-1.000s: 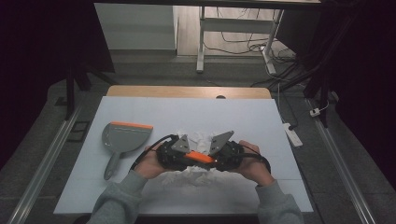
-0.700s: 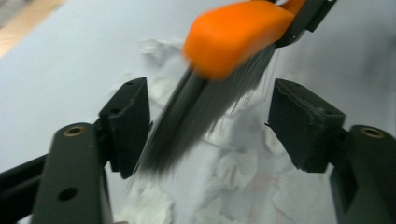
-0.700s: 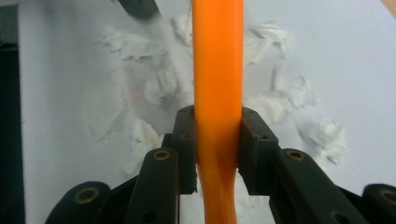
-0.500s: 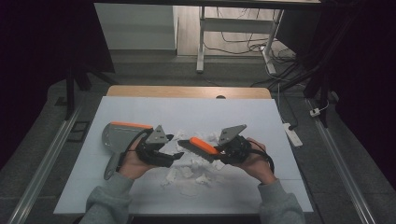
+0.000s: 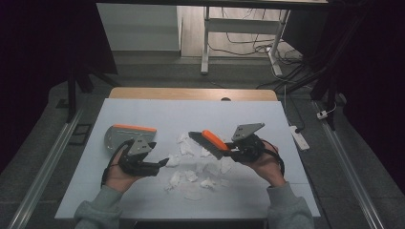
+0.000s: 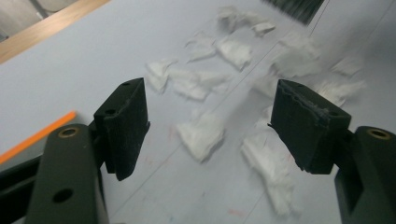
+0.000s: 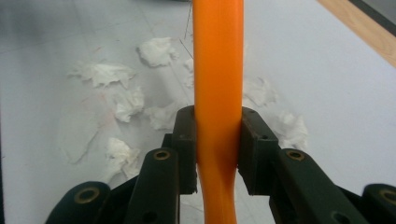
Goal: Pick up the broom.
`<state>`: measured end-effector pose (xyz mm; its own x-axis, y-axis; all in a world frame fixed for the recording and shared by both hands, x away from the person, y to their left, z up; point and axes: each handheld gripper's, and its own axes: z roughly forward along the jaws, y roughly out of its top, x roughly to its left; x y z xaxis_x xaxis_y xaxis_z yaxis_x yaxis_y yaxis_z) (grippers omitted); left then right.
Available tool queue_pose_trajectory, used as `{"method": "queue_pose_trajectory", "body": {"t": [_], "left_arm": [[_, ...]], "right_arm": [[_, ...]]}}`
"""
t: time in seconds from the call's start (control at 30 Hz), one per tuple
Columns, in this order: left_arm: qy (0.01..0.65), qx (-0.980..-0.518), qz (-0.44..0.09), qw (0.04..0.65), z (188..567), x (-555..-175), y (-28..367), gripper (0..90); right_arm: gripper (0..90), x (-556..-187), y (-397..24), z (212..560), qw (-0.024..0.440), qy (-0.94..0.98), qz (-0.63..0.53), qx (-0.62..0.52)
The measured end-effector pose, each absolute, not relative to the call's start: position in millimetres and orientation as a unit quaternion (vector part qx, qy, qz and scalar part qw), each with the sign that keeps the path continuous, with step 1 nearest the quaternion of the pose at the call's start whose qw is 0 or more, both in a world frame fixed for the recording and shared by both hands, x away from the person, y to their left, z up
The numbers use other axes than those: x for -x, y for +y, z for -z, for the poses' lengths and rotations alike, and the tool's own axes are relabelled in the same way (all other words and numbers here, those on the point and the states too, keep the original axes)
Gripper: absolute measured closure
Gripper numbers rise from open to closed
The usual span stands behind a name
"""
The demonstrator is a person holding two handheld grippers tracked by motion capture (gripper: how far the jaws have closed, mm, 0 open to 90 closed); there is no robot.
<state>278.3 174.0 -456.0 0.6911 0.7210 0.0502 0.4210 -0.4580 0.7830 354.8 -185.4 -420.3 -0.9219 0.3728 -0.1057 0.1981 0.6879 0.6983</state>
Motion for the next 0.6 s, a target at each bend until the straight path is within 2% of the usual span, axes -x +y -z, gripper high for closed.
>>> {"method": "queue_pose_trajectory", "body": {"t": [0.6], "left_arm": [[0.402,-0.811,-0.191,0.379,485,-258,222,27.6]], "right_arm": [[70.8,-369,-221,415,0.178,0.876,-0.364,-0.261]]}}
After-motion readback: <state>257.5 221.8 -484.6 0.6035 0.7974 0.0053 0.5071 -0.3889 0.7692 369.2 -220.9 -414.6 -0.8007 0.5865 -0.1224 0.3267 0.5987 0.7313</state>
